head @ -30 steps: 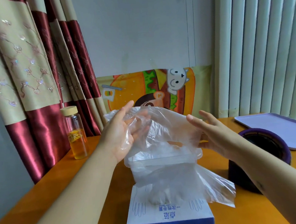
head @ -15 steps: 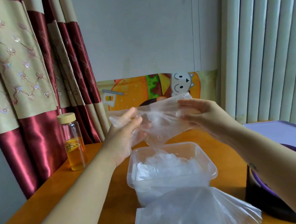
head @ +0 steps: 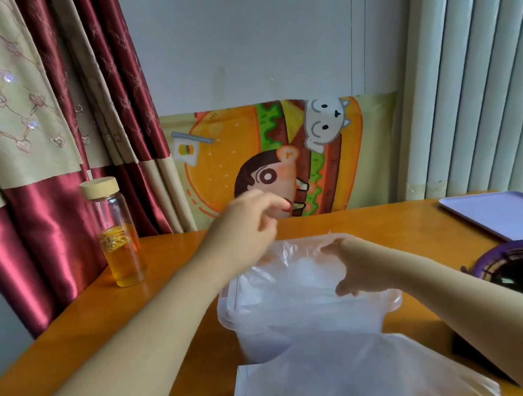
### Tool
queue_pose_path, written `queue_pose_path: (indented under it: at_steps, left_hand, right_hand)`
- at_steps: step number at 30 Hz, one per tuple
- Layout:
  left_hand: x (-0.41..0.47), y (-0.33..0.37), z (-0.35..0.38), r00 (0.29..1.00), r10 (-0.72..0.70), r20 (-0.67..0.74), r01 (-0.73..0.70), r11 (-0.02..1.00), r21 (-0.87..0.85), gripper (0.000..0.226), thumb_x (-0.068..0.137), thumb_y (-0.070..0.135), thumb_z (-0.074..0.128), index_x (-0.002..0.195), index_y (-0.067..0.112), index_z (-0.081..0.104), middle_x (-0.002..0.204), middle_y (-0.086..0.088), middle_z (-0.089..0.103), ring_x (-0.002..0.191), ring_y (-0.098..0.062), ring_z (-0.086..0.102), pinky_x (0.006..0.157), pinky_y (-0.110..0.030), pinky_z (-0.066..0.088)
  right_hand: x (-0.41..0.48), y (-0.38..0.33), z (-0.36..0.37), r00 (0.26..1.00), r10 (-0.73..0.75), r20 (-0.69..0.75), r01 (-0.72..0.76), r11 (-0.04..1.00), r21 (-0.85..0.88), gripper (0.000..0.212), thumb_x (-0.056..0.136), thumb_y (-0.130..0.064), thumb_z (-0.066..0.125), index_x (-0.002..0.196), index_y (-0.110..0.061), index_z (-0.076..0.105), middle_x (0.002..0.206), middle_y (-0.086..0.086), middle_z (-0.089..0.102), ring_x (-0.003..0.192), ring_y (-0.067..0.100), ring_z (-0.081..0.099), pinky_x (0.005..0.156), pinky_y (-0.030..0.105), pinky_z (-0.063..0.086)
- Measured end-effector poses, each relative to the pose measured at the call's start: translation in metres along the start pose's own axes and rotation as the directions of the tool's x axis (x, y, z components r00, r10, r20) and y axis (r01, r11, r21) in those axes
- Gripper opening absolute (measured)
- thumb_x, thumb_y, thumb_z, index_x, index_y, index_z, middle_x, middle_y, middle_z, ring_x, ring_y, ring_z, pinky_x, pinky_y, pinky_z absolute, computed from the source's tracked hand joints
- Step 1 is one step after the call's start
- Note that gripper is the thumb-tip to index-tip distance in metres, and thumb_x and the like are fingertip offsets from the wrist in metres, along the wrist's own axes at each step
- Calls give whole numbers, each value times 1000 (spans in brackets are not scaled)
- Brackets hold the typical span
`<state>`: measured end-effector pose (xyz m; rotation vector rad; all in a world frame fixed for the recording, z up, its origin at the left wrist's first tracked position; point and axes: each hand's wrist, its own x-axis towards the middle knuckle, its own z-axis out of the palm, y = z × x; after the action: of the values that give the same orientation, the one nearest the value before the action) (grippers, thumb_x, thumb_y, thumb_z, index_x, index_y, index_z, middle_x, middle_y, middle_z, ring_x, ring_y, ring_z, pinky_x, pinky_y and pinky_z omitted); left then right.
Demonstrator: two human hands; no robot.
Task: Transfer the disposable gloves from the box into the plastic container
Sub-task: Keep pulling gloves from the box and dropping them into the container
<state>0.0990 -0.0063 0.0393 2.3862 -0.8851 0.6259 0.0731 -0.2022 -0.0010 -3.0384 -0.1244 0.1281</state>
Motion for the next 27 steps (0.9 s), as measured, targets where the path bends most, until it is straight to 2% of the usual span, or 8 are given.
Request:
queue_pose_path:
  at_steps: [1, 3, 6, 11, 14, 17, 21, 27]
  left_hand:
    - [2, 5, 8, 970, -3, 243, -8, 999, 43, 38, 92, 15, 57, 127, 30, 56, 126, 13, 53, 96, -2, 54, 86, -20, 47]
    - [4, 4, 28, 755, -136, 642, -14, 975, 224, 50, 92, 27, 60, 140, 30, 45, 140, 7, 48, 109, -12, 53, 87, -25, 45]
    - [0, -7, 50, 517, -336, 787, -9, 917, 398, 59, 95, 27, 57, 148, 29, 33, 152, 2, 36, 126, -22, 46, 84, -25, 39]
    - [0, -18, 63, 455, -394, 798, 60, 908, 414, 67, 93, 28, 60, 150, 33, 27, 154, 1, 32, 133, -24, 40, 96, -29, 39]
    - [2, -18, 67, 440, -399, 805, 31, 902, 430, 68, 94, 23, 58, 151, 30, 24, 155, -1, 29, 135, -25, 38, 99, -30, 39]
    - [0, -20, 77, 418, -418, 807, -51, 876, 480, 62, 97, 5, 40, 152, 27, 22, 158, -2, 23, 138, -28, 33, 105, -33, 35]
    - [-2, -18, 83, 399, -392, 829, -220, 836, 502, 46, 106, 20, 26, 152, 21, 23, 159, -1, 19, 143, -25, 21, 112, -35, 20]
    - [1, -17, 57, 475, -371, 798, -29, 899, 436, 58, 95, 37, 54, 147, 21, 34, 145, -4, 45, 124, -25, 51, 104, -41, 43]
  right_hand:
    - [1, -2, 0, 999, 0, 37, 3, 998, -70, 75, 81, -28, 72, 145, -12, 36, 137, 5, 51, 120, 21, 50, 101, 29, 43]
    - [3, -6, 2, 995, -3, 104, 22, 982, -187, 68, 81, -32, 72, 139, -10, 44, 132, 6, 55, 116, 22, 53, 100, 31, 45]
    - [-1, -10, 0, 988, 4, 153, 41, 957, -287, 66, 83, -35, 70, 139, -12, 44, 136, 6, 49, 124, 22, 44, 104, 31, 40]
    - [-4, -13, -14, 969, -164, -183, 70, 899, -433, 59, 78, -46, 70, 129, -19, 54, 136, 7, 37, 121, 25, 38, 95, 33, 43]
    - [17, -13, 0, 978, -162, 132, 192, 947, -257, 71, 79, -43, 71, 140, -21, 44, 137, 0, 45, 120, 21, 49, 103, 34, 42]
    - [40, 0, 22, 925, -49, 376, 108, 985, -138, 96, 73, -45, 77, 149, -25, 22, 145, 1, 40, 117, 24, 55, 99, 36, 47]
    - [47, 7, 27, 912, -30, 409, 82, 991, -110, 99, 75, -39, 77, 151, -26, 16, 147, 1, 34, 102, 21, 59, 77, 26, 55]
    - [26, 3, 7, 974, -133, 185, 152, 984, -92, 80, 80, -38, 73, 146, -22, 32, 140, 1, 48, 116, 22, 57, 101, 35, 44]
